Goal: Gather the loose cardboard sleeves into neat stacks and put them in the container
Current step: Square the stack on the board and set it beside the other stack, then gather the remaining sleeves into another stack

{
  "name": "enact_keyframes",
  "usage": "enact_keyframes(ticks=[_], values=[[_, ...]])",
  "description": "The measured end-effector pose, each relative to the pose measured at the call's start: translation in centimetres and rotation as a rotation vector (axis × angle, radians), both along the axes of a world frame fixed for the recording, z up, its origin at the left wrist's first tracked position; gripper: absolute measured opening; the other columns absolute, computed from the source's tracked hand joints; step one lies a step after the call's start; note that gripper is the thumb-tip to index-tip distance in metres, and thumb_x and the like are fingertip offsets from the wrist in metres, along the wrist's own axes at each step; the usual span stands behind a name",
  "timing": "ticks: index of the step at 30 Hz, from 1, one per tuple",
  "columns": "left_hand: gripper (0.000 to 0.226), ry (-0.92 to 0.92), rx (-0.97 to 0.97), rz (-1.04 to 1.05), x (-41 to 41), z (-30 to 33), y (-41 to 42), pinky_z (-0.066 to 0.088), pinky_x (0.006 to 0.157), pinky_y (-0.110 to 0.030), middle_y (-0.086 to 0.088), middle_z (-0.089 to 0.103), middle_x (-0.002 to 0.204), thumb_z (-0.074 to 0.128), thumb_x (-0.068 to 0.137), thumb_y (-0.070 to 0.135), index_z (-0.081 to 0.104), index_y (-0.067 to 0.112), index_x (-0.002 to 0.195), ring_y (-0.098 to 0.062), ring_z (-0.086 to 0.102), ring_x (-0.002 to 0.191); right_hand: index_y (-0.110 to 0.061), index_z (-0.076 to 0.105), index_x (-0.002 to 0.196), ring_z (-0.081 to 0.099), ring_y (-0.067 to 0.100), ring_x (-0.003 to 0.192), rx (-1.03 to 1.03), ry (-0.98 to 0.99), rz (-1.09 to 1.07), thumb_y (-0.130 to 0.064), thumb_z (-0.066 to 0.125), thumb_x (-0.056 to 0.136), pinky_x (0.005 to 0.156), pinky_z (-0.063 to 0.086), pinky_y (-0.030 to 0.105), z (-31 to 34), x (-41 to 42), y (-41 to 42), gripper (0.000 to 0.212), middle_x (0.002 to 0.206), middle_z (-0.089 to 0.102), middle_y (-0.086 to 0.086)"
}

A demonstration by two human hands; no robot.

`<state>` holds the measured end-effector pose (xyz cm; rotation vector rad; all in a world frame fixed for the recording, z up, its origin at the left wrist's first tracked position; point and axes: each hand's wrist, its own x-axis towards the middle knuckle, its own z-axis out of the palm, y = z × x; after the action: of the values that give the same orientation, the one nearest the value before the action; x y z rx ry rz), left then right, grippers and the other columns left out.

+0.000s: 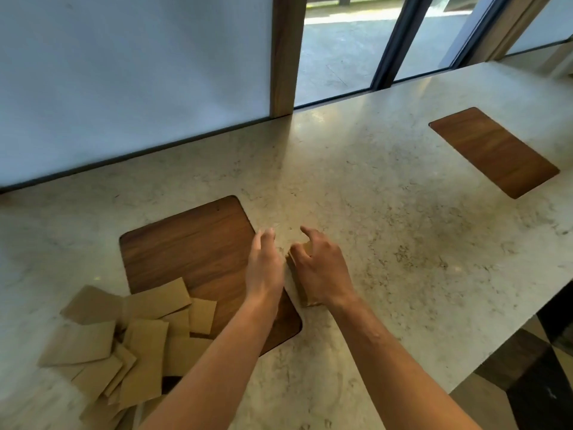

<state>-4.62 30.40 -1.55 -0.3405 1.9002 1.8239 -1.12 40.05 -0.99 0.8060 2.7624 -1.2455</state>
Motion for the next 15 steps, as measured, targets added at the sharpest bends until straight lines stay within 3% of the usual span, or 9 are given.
enact_keyframes(ticks=[2,4,8,11,15], values=[[0.073,0.103,-0.049,0.011,-0.6,1.1,-2.3,0.029,0.103,-0.032,0.002,0.043,0.162,0.034,0.093,0.061,0.041,0.027,0.157,-0.014,0.04,0.143,-0.017,0.047,0.153,0.051,0.024,0.139,0.032,0.027,0.099,-0.036,0.055,0.103,0.113,0.04,0.035,0.9,-0.9,-1.7,0.054,0.156,0.051,0.006],[0.067,0.165,-0.088,0.023,-0.8,1.6,-5.1,0.034,0.103,-0.033,0.003,0.049,0.158,0.035,0.095,0.059,0.047,0.027,0.153,-0.011,0.045,0.135,-0.02,0.047,0.153,0.051,0.021,0.137,0.061,0.046,0.183,-0.038,0.058,0.103,0.105,0.037,0.027,1.1,-1.4,-3.7,0.054,0.155,0.051,0.003],[0.051,0.227,-0.175,0.044,-0.4,1.1,-12.4,0.044,0.109,-0.037,0.0,0.057,0.15,0.037,0.102,0.052,0.054,0.029,0.144,-0.015,0.054,0.133,-0.026,0.052,0.147,0.051,0.016,0.133,0.01,0.057,0.301,-0.038,0.064,0.1,0.098,0.036,0.023,0.3,-2.1,-9.5,0.05,0.151,0.051,-0.001],[0.023,0.199,-0.223,0.138,0.7,0.1,-18.1,0.052,0.105,-0.046,-0.001,0.066,0.131,0.038,0.107,0.046,0.059,0.038,0.116,-0.017,0.062,0.12,-0.028,0.056,0.142,0.051,0.005,0.119,-0.036,0.02,0.38,-0.037,0.066,0.099,0.092,0.037,0.017,-1.4,-2.1,-13.8,0.045,0.145,0.053,-0.004],[0.02,0.125,-0.226,0.255,3.7,-1.5,-23.5,0.056,0.098,-0.048,0.001,0.068,0.116,0.039,0.107,0.049,0.057,0.04,0.102,-0.018,0.066,0.11,-0.023,0.066,0.13,0.058,0.01,0.109,0.01,-0.076,0.434,-0.029,0.069,0.097,0.095,0.051,0.026,-4.1,-0.9,-16.4,0.033,0.125,0.06,-0.003]])
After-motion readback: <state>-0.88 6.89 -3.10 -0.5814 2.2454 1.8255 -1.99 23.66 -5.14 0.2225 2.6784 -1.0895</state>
